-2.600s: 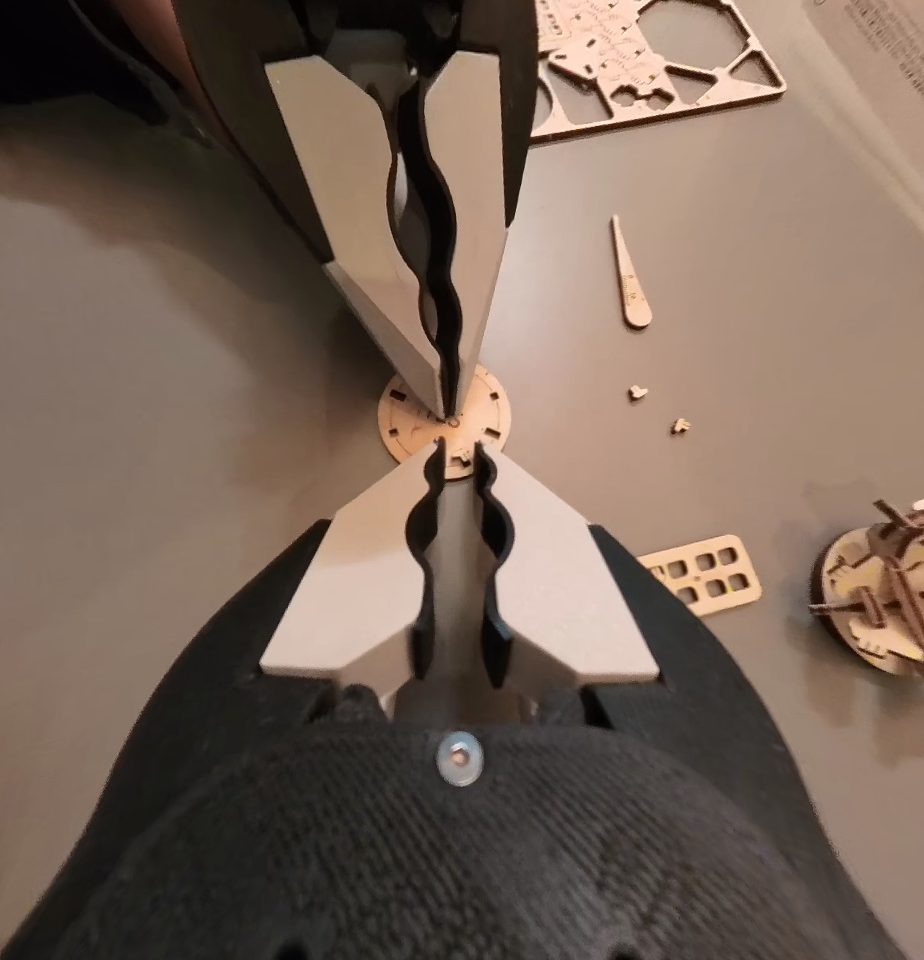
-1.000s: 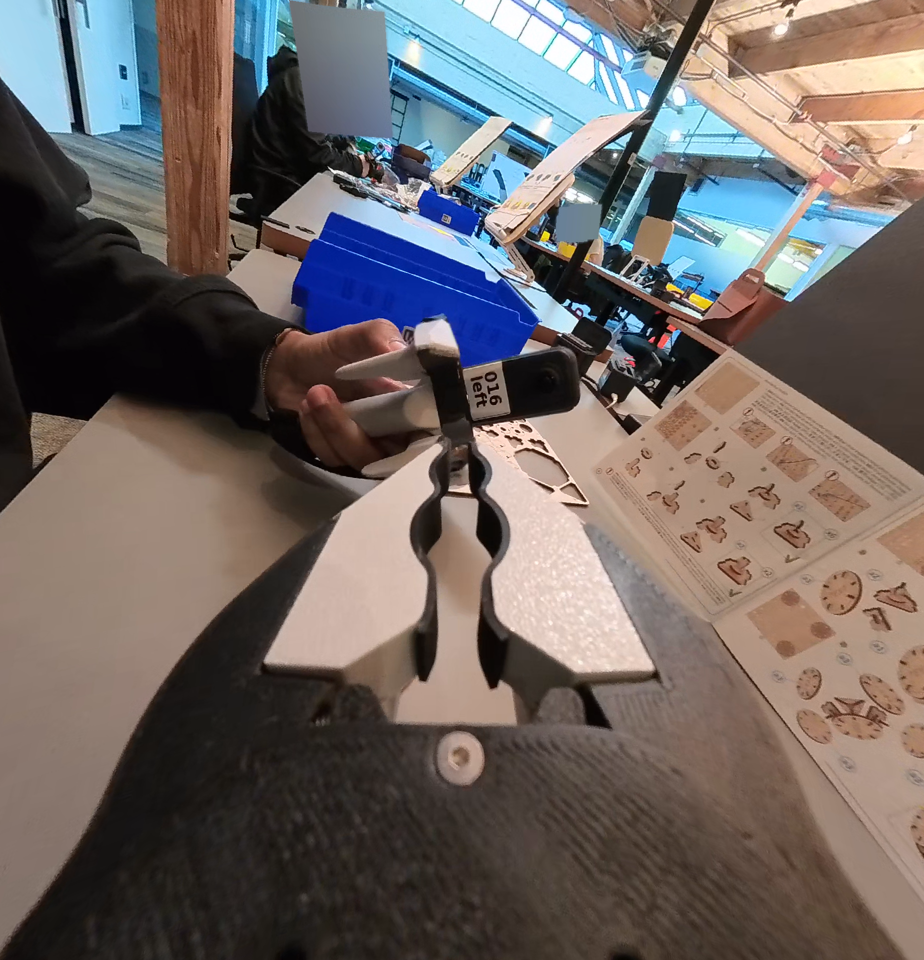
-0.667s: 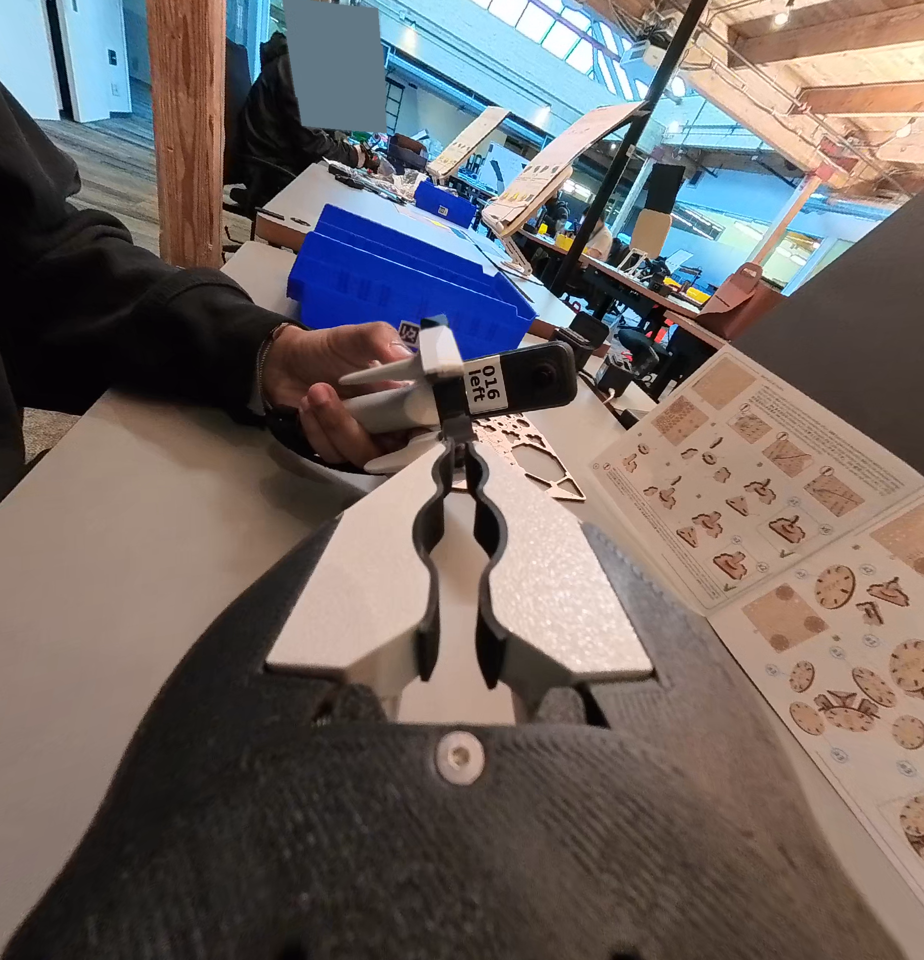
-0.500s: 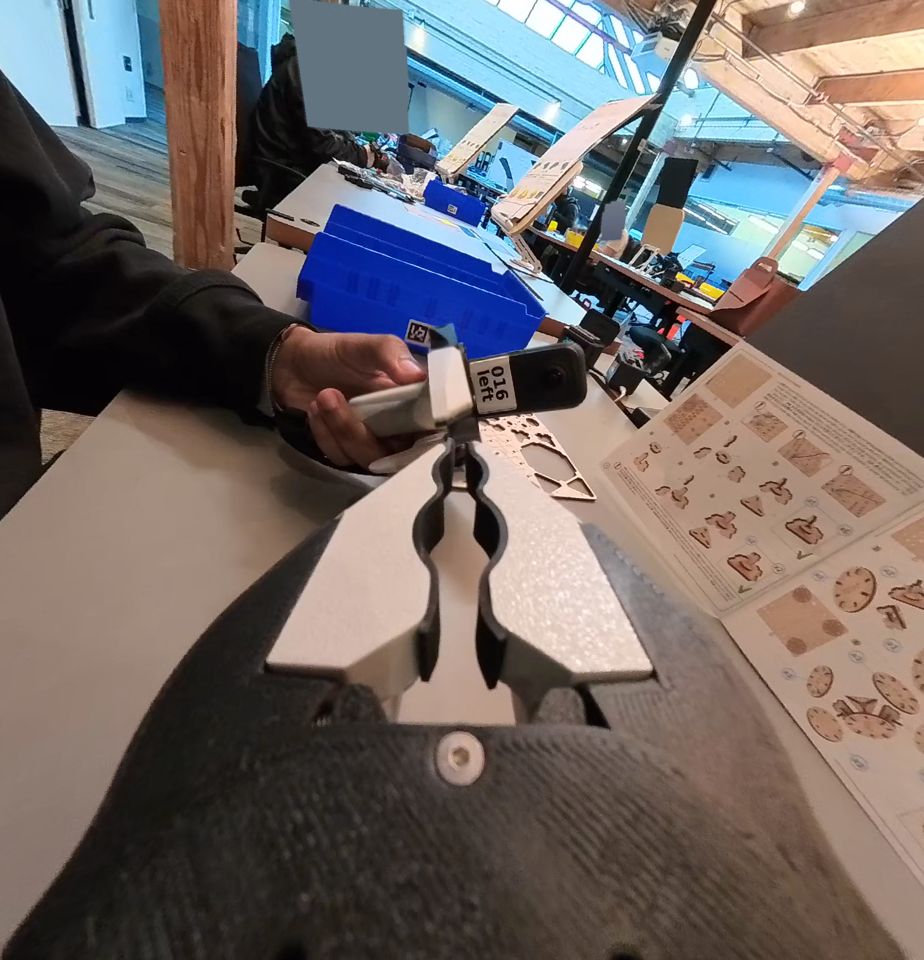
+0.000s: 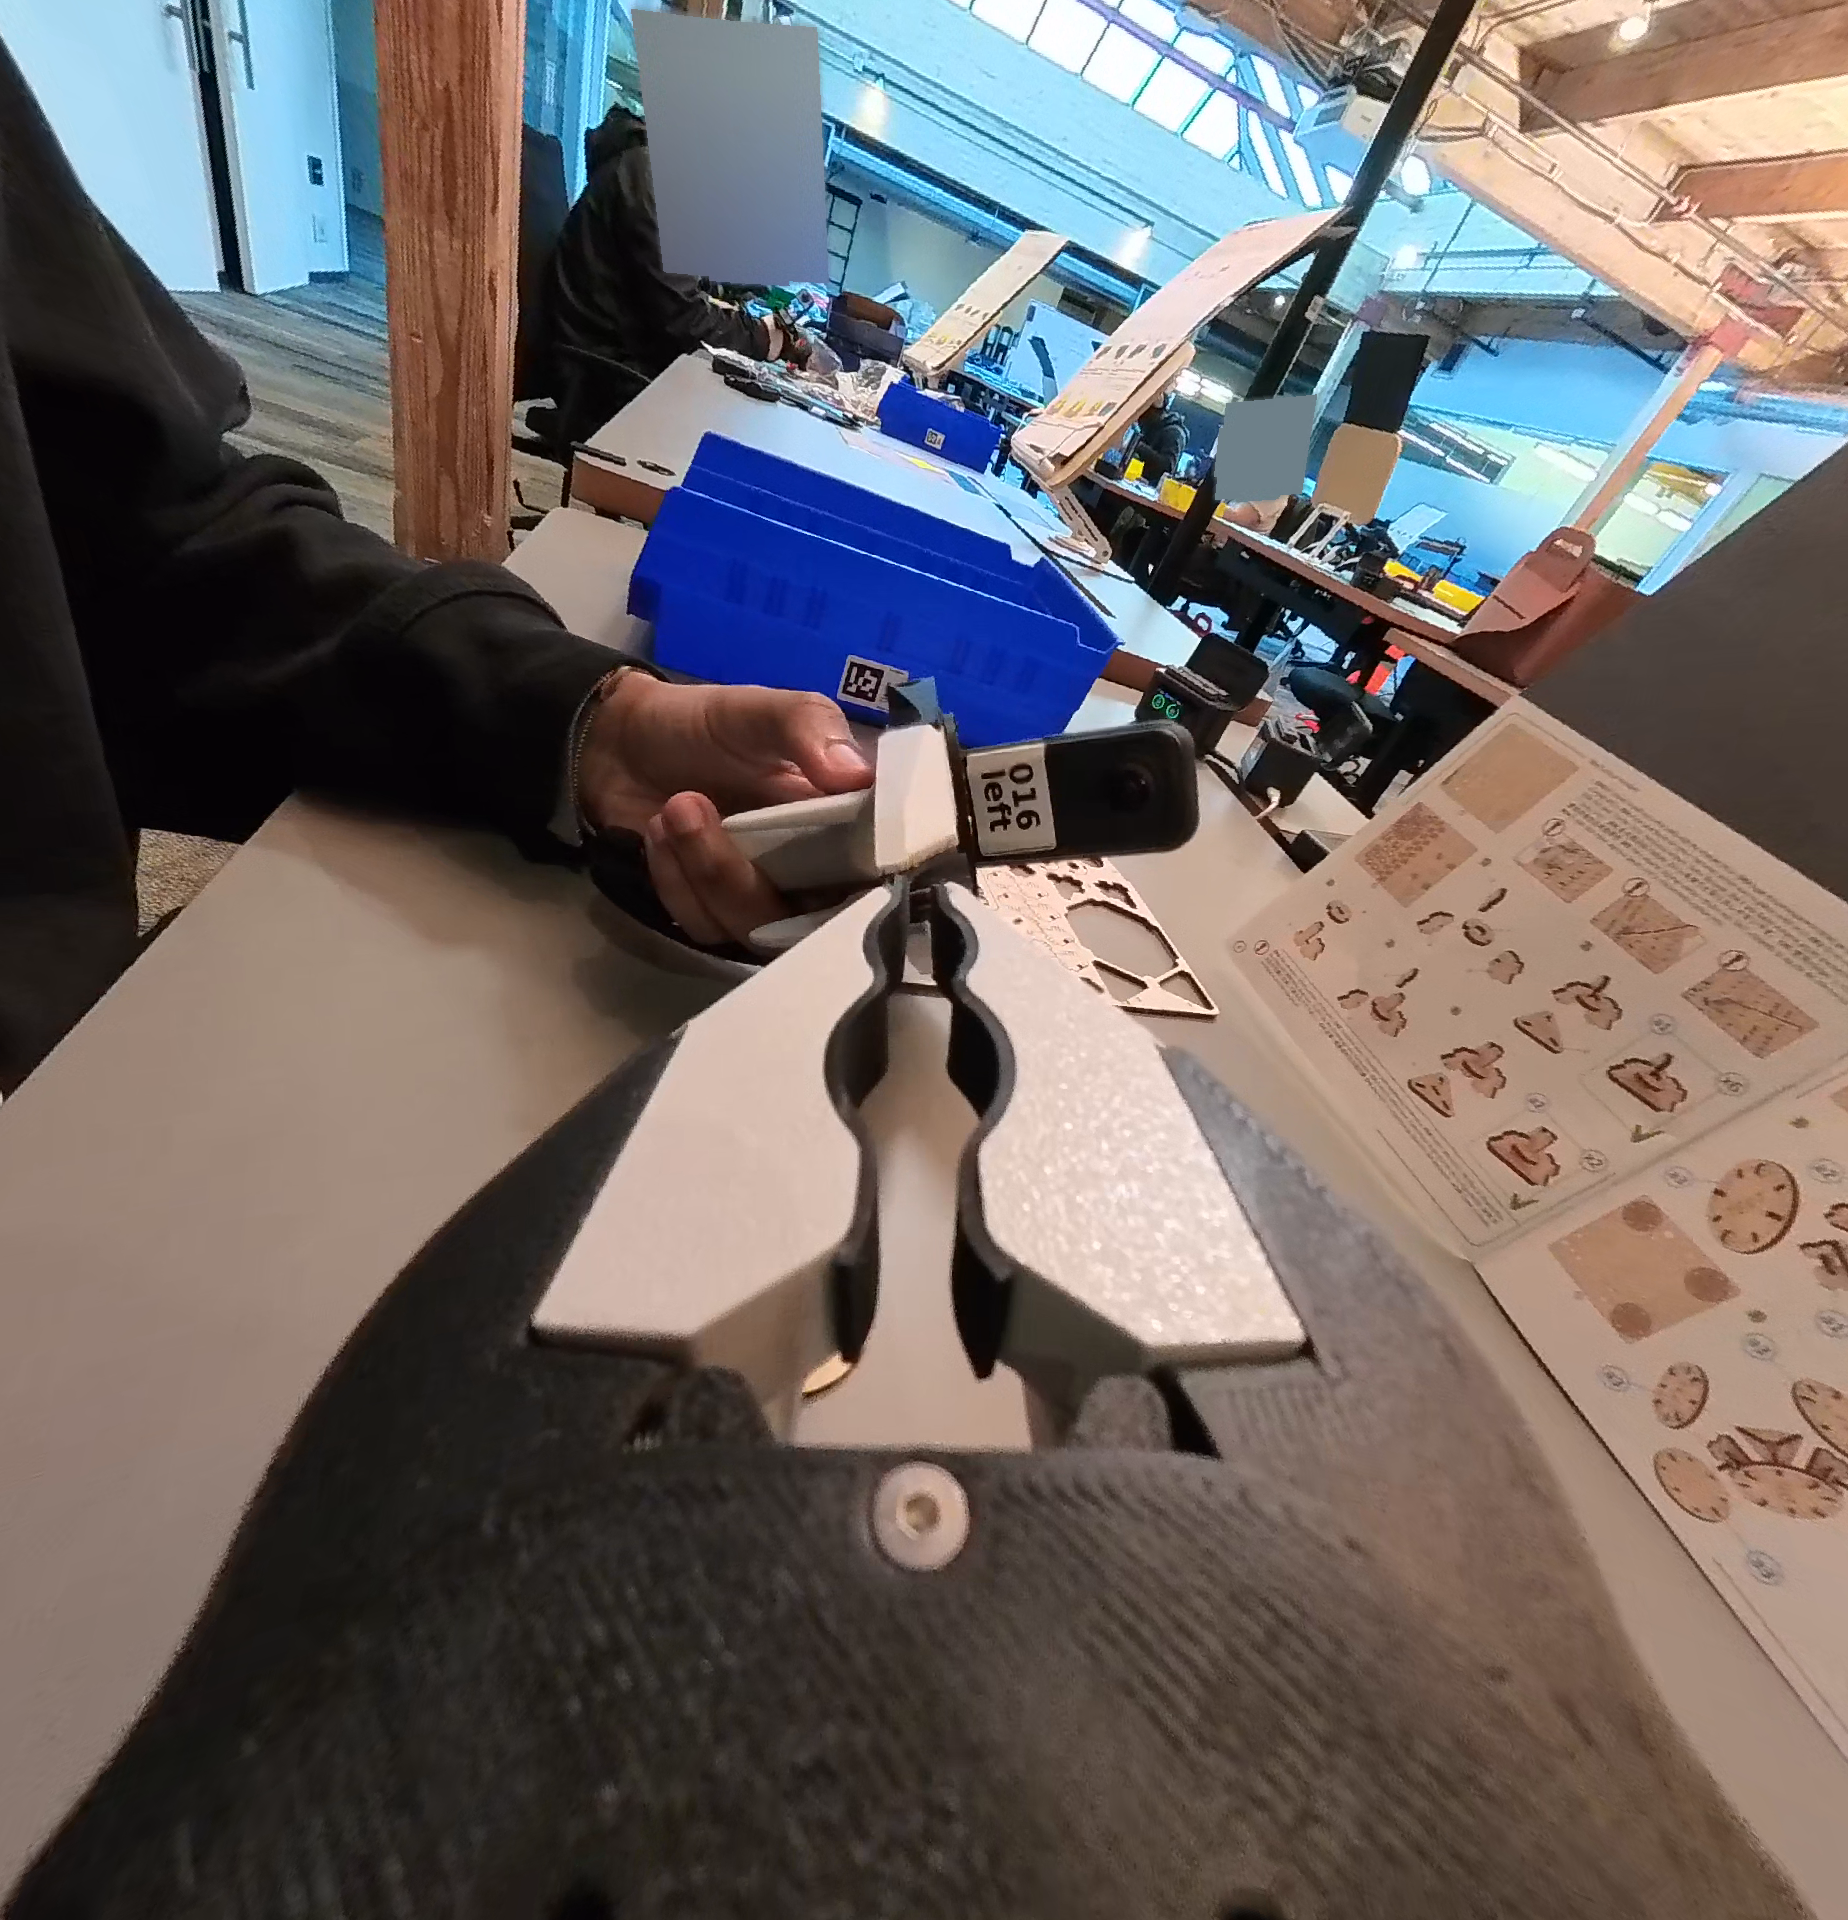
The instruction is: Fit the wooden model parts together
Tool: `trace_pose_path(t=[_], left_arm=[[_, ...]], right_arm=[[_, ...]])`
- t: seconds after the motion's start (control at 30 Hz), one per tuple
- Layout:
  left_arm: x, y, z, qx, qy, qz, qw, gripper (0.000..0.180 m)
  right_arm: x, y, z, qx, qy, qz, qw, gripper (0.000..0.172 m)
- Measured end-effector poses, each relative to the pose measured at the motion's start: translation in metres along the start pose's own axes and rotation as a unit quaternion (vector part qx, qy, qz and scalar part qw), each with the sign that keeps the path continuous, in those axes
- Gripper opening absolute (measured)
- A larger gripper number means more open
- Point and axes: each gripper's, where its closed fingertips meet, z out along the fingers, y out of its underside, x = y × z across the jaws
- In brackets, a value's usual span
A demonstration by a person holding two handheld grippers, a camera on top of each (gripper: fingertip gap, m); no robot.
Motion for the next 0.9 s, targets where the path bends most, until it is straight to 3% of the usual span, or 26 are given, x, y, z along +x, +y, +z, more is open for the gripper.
trace_pose_path(t=[0.5, 0.9], left_arm=[[0.004, 0.011, 0.006, -0.029, 0.034, -0.033, 0.998, 0.005], [0.004, 0.008, 0.006, -0.018, 0.037, -0.036, 0.999, 0.004]], right_arm=[[-0.012, -0.004, -0.005, 0.030, -0.077, 0.066, 0.994, 0.005], [-0.004, -0.005, -0.006, 0.034, -0.045, 0.050, 0.997, 0.013]])
